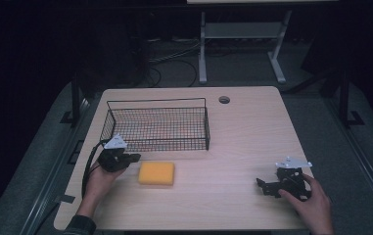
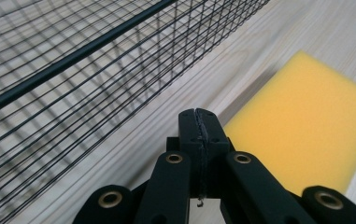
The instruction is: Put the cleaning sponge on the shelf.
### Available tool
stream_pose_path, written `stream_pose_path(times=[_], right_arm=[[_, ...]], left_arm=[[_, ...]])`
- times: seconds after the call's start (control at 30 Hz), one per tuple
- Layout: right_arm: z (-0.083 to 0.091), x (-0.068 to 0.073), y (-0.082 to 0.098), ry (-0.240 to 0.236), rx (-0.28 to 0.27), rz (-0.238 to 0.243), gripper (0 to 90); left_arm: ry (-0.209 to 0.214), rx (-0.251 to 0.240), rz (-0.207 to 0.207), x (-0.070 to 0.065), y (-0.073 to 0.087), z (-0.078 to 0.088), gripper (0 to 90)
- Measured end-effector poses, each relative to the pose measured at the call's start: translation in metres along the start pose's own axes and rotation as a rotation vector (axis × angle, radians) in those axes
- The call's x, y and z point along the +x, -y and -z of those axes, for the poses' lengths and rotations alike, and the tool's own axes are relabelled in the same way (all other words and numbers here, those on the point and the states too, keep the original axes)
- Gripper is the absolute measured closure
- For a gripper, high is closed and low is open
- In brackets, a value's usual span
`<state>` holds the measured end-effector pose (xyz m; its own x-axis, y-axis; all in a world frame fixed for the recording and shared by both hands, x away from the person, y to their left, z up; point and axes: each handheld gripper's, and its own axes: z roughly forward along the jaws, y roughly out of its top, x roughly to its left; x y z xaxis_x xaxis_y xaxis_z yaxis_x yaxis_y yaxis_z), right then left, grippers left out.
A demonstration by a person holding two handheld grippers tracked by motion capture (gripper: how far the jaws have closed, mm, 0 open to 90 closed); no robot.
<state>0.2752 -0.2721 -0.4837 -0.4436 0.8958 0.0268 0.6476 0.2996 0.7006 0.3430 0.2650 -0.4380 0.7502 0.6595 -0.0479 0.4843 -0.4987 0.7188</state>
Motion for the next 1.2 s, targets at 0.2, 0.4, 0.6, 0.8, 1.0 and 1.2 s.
stream_pose_path(times=[0.2, 0.4, 0.6, 0.8, 1.0, 1.2], right_arm=[[0.0, 0.0, 0.0, 0.0, 0.0, 0.0, 0.1], [0.0, 0.0, 0.0, 0.0, 0.0, 0.0, 0.1], [0.0, 0.0, 0.0, 0.0, 0.0, -0.001, 0.1], [0.0, 0.0, 0.0, 0.0, 0.0, 0.0, 0.1], [0.0, 0.0, 0.0, 0.0, 0.0, 0.0, 0.1], [0.0, 0.0, 0.0, 0.0, 0.0, 0.0, 0.1]], left_arm=[[0.009, 0.005, -0.01, -0.002, -0.004, -0.009, 89.8], [0.016, -0.006, 0.008, 0.001, -0.003, -0.01, 89.8], [0.033, 0.004, 0.005, -0.001, -0.003, -0.011, 89.9], [0.053, 0.019, -0.005, -0.006, -0.003, -0.009, 89.8], [0.067, 0.021, -0.004, -0.011, -0.001, -0.007, 89.8], [0.087, 0.035, -0.008, -0.017, 0.003, -0.004, 89.9]])
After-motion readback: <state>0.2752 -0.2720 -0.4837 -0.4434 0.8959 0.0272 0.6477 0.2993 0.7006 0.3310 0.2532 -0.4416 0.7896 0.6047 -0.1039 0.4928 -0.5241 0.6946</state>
